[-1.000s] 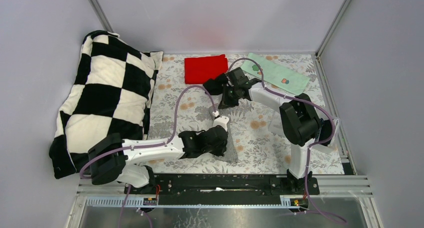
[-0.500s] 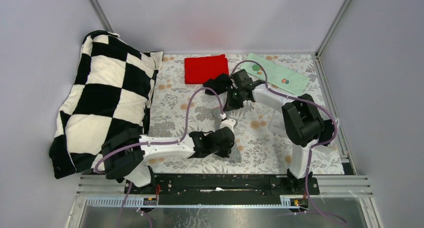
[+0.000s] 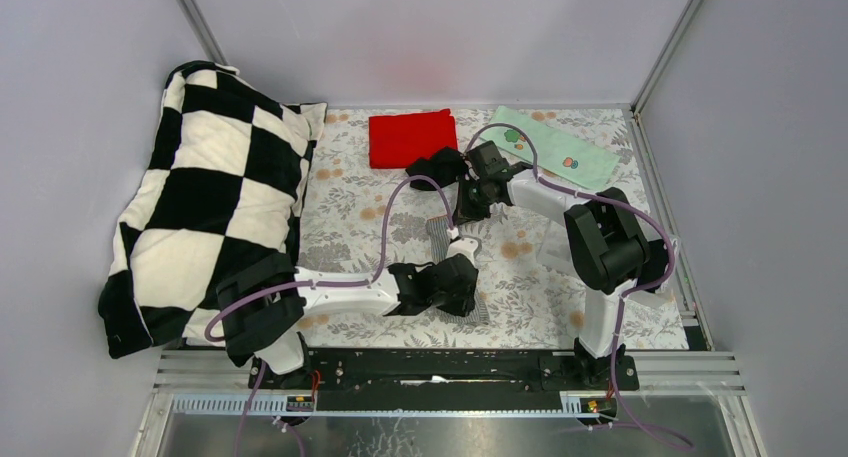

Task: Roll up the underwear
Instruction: Fold the underwear at the center of the board.

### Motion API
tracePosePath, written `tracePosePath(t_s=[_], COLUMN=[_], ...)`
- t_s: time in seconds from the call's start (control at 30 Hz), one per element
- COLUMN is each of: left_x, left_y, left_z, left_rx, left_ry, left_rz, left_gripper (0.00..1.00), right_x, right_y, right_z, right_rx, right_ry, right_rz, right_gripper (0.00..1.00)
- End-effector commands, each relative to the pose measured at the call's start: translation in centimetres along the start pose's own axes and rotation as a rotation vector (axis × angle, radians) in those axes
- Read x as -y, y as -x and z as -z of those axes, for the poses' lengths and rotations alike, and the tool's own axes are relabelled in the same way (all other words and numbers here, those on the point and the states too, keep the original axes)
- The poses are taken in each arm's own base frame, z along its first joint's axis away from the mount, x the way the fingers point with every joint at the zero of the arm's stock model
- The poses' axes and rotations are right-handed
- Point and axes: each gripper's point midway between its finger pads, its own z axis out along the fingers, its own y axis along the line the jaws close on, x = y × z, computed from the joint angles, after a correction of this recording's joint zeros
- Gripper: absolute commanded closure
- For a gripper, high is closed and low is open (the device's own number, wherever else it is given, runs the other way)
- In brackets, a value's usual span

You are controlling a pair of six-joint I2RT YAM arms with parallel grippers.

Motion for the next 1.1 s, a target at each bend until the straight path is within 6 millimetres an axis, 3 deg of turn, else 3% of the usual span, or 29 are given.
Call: tracePosePath(t_s=[0.0, 0.07, 0.13, 0.33, 0.5, 0.6, 0.7, 0.77, 0.9, 1.07], left_x=[1.4, 1.3, 1.1, 1.6, 1.7, -0.9, -5.8, -7.9, -9.0, -9.2], left_y=[0.7, 0.6, 0.4, 0.8, 2.8, 4.1, 3.4, 2.2, 0.5, 0.1], left_z=[-0.5, -0.6, -0.7, 0.2, 3.3, 6.1, 6.9, 6.6, 5.6, 5.0], left_rx=[0.033, 0.033, 0.031, 0.052, 0.148, 0.275, 0.34, 0.332, 0.282, 0.26], left_ry=[-0.04, -0.041, -0.04, -0.072, -0.095, -0.034, 0.091, 0.132, 0.161, 0.179], left_rz=[0.009, 0.013, 0.013, 0.026, 0.063, 0.154, 0.279, 0.299, 0.29, 0.292], left_gripper=[0.55, 0.44, 0.4, 0.37, 0.36, 0.31, 0.27, 0.26, 0.26, 0.26], right_x=[-0.7, -0.6, -0.4, -0.3, -0.3, -0.2, 0.0, 0.0, 0.0, 0.3], right_y=[0.9, 0.9, 1.0, 1.1, 1.5, 1.7, 1.7, 1.7, 1.8, 2.3], right_z=[1.5, 1.5, 1.5, 1.6, 2.1, 2.3, 2.2, 2.1, 2.2, 2.6], right_rx=[0.04, 0.04, 0.041, 0.041, 0.053, 0.06, 0.058, 0.054, 0.059, 0.076], right_ry=[0.032, 0.028, 0.021, 0.013, 0.004, -0.009, -0.014, -0.012, -0.014, -0.044], right_rz=[0.027, 0.029, 0.03, 0.039, 0.047, 0.058, 0.063, 0.067, 0.075, 0.092], right_gripper=[1.0, 1.0, 0.99, 0.97, 0.94, 0.94, 0.93, 0.93, 0.93, 0.89])
